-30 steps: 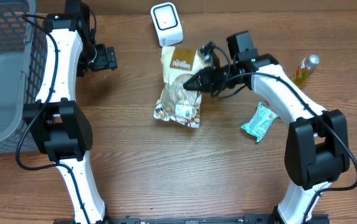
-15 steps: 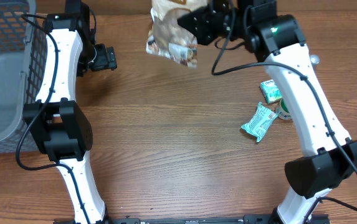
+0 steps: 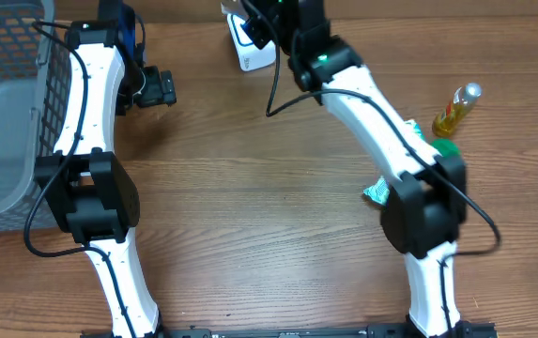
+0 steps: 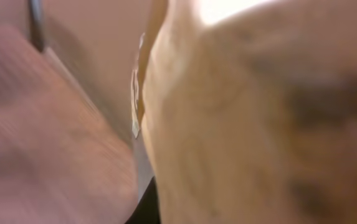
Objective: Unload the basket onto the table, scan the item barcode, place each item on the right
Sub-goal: 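Lift the PanTree bag with the right gripper toward the scanner, then hold the PanTree bag against the white scanner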
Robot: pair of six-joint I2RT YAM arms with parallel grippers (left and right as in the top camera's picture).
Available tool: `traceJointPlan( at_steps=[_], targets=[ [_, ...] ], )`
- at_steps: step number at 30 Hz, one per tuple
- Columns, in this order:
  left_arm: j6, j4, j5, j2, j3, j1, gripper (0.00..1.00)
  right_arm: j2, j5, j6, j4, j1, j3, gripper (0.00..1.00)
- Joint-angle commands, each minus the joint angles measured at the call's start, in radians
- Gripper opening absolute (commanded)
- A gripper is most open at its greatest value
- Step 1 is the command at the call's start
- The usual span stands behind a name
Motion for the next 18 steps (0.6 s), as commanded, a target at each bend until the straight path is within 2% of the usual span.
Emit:
traceJointPlan(
  at_steps=[1, 6, 9, 18],
  targets=[
    [-0.003, 0.001, -0.01, -0.001, 0.017, -0.002, 1.0, 0.1, 0.121, -0.047, 0.158, -0.005, 0.013, 0.04],
    [-0.003, 0.0, -0.01, -0.001, 0.017, -0.002, 0.99, 0.199, 0.277, -0.098, 0.361, -0.005, 0.013, 0.04],
    [-0.003, 0.0, -0.01, -0.001, 0.017, -0.002, 0.99, 0.229, 0.283, -0.098, 0.424, -0.005, 0.013, 0.04],
    [-0.003, 0.001, -0.01, -0.001, 0.017, -0.002, 0.99, 0.25, 0.289, -0.086, 0.426, 0.001, 0.011, 0.04]
  ],
)
